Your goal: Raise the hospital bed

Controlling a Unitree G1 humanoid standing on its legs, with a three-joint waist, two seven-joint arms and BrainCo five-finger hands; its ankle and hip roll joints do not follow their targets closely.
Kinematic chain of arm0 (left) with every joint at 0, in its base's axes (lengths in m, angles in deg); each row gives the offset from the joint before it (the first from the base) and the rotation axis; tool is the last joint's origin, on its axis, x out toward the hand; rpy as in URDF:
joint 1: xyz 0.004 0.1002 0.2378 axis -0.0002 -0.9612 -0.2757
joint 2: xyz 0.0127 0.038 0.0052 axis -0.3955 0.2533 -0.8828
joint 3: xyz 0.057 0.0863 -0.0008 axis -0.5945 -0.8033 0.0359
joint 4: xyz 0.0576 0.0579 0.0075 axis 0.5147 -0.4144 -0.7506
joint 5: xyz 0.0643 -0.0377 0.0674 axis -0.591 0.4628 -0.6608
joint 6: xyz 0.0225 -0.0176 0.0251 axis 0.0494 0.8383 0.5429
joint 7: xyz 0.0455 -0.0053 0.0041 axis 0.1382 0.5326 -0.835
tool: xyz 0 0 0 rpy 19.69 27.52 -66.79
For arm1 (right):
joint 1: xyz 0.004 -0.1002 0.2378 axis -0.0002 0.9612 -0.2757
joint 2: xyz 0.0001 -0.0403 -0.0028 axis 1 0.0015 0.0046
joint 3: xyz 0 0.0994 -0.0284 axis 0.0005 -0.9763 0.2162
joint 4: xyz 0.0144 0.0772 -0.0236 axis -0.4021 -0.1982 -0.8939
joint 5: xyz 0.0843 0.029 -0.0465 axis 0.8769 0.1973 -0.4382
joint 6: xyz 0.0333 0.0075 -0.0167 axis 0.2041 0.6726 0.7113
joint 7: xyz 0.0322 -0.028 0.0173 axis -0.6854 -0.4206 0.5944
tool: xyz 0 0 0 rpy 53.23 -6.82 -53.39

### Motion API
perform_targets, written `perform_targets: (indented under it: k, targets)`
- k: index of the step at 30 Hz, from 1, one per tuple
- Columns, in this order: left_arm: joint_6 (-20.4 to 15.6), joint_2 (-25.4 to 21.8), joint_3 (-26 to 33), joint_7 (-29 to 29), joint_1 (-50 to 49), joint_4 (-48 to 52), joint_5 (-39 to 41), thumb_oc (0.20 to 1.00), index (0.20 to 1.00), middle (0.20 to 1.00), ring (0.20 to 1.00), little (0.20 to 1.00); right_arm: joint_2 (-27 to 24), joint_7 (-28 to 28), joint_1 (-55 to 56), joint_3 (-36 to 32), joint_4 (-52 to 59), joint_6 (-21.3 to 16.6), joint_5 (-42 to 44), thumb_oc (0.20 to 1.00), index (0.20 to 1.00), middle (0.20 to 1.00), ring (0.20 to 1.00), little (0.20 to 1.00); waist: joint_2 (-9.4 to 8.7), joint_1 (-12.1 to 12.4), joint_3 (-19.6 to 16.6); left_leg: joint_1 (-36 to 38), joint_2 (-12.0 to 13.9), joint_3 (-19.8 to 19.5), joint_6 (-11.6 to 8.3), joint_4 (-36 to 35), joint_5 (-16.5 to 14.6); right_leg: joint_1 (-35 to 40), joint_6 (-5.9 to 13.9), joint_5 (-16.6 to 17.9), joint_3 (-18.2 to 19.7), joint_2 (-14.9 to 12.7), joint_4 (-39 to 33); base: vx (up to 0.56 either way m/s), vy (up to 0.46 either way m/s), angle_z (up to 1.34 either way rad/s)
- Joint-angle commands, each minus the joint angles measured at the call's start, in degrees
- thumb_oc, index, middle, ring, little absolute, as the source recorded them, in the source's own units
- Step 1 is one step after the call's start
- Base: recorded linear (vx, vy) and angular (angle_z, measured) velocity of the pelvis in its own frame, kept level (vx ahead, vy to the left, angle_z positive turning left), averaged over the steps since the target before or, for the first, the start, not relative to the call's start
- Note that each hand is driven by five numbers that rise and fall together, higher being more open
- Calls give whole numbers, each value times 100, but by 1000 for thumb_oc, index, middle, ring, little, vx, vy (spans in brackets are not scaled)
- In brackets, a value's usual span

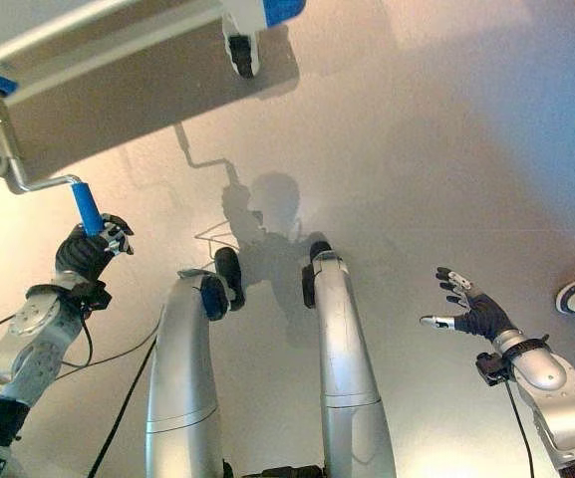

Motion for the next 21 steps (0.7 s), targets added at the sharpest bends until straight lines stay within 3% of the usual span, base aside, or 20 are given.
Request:
perform_targets:
  k: [1, 21]
  targets:
    - [-433, -223, 507, 186, -507, 174, 94, 200, 200, 200, 200, 200, -93, 70, 383, 41, 87, -178, -133, 1000, 1000, 1000, 1000, 1000, 95, -74, -412, -177, -221, 320, 6, -910, 1498, 171, 238, 1445, -448, 10, -1337, -1, 11, 10]
    - [-426, -372, 1157, 495, -1654, 375, 389, 200, 200, 200, 200, 200, -75, 173, 460, 172, -83, -378, -296, 1000, 1000, 1000, 1000, 1000, 236, 241, -603, 554, -362, 126, 41, -1871, 1842, 975, 419, 1537, -494, -154, -2117, 1, 23, 5]
